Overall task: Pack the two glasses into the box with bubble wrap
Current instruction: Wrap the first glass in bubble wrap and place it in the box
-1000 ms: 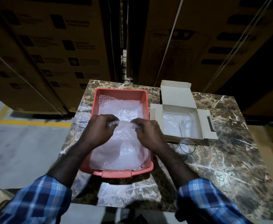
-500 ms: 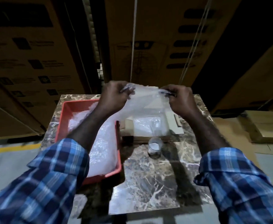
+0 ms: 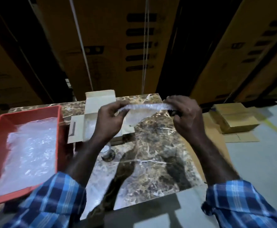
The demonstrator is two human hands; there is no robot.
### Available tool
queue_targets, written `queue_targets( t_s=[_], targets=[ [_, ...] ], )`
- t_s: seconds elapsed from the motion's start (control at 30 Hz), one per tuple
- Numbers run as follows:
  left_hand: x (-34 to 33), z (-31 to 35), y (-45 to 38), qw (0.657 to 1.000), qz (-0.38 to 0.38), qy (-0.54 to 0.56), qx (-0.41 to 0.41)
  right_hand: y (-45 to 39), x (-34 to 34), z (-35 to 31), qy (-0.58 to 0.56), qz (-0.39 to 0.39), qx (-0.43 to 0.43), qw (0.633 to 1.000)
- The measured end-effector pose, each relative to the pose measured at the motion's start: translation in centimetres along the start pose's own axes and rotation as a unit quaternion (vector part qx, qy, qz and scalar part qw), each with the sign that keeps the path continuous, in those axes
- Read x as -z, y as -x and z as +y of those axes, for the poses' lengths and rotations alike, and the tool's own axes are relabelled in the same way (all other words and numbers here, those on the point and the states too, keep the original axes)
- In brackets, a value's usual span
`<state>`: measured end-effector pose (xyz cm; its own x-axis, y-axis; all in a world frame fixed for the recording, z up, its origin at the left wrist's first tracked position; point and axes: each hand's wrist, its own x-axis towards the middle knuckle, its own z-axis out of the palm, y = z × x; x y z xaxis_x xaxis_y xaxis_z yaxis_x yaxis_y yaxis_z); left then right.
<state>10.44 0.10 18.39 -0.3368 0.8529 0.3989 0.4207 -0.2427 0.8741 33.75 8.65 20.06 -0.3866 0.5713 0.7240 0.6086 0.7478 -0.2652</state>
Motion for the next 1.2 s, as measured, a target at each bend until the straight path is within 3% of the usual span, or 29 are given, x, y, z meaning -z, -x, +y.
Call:
queue_targets(
  t_s=[0.1, 0.3, 0.47, 0.57, 0.7, 0.83, 1.03, 1.2],
  targets=[
    [-2.5, -1.7, 4.3, 0.999, -0.032, 0.005, 0.036, 5.0, 1.1, 1.4, -0.023, -0.038, 0.006, 0.999],
    [-5.8, -7.0, 12.3, 0.988, -0.092, -0.063, 0.109, 15.1, 0.0, 3.5, -0.035, -0.178, -0.070, 0.981],
    [-6.6, -9.9, 16.3, 0.965, -0.120, -0.107, 0.209, 20.2, -1.0, 4.0, -0.049, -0.302, -0.155, 0.939],
    [-6.2, -10.3, 17.4, 0.957, -0.145, -0.128, 0.215, 21.3, -0.9, 4.4, -0.081, -0.352, -0.247, 0.899],
    [-5.8, -10.4, 18.2, 0.949, -0.164, -0.169, 0.209, 21.4, -0.3, 5.4, -0.159, -0.339, -0.341, 0.862],
    [-6.2, -10.7, 17.7, 0.949, -0.145, -0.147, 0.236, 20.6, -0.9, 5.7, -0.253, -0.327, -0.442, 0.796],
    [-6.9, -11.4, 15.2, 0.952, -0.101, -0.101, 0.271, 18.5, -3.8, 6.1, -0.334, -0.289, -0.508, 0.739],
    [-7.9, -12.3, 13.3, 0.942, -0.116, -0.065, 0.308, 17.4, -7.0, 6.9, -0.319, -0.332, -0.492, 0.739]
  ],
)
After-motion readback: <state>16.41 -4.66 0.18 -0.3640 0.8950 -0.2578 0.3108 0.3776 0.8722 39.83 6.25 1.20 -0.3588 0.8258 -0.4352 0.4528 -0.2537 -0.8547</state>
